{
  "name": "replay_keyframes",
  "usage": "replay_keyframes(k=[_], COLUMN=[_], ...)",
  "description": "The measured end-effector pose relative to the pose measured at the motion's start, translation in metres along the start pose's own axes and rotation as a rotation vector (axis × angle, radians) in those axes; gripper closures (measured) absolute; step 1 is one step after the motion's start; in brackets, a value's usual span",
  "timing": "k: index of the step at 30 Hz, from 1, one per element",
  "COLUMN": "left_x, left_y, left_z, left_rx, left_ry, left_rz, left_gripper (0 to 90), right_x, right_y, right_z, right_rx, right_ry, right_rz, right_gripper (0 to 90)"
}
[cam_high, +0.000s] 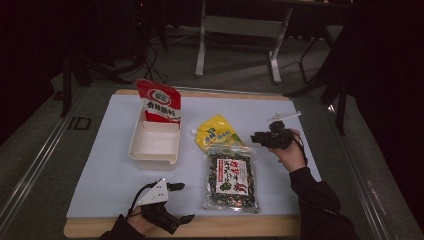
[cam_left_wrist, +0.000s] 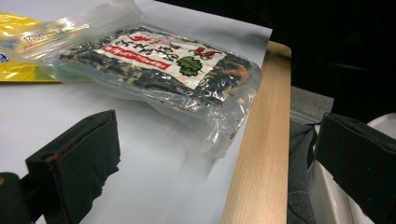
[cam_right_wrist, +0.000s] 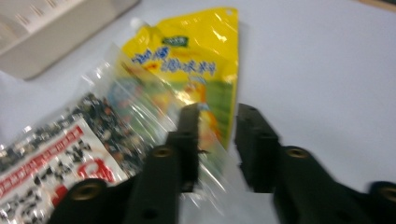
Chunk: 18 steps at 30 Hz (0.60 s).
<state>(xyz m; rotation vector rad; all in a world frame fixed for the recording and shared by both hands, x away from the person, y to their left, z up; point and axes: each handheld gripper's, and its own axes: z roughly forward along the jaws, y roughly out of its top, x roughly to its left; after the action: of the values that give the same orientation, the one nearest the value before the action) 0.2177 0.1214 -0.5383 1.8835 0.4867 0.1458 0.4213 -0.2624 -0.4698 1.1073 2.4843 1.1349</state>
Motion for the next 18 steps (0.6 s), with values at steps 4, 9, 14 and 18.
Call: replay_keyframes(k=[4, 9, 14, 18], left_x=[0.0, 0.0, 0.002, 0.004], left_y=[0.0, 0.0, 0.0, -0.001], left_z=[0.0, 0.001, 0.002, 0.004], left_rx=[-0.017, -0.027, -0.035, -0.036], left_ry=[-0.009, -0.005, -0.011, -0.018], left_rz=[-0.003, -0.009, -0.025, -0.035], left_gripper=[1.3, 1.3, 1.3, 1.3], right_x=[-0.007, -0.014, -0.02, -0.02], right_y=[-0.009, -0.016, -0.021, -0.027], right_z=[0.0, 0.013, 0.026, 0.032], right_rx=[0.016, 0.06, 0.106, 0.153], right_ry=[0.019, 0.054, 0.107, 0.169], right_rz=[0.019, 0.034, 0.056, 0.04], right_gripper=[54.6, 45.9, 43.0, 47.4])
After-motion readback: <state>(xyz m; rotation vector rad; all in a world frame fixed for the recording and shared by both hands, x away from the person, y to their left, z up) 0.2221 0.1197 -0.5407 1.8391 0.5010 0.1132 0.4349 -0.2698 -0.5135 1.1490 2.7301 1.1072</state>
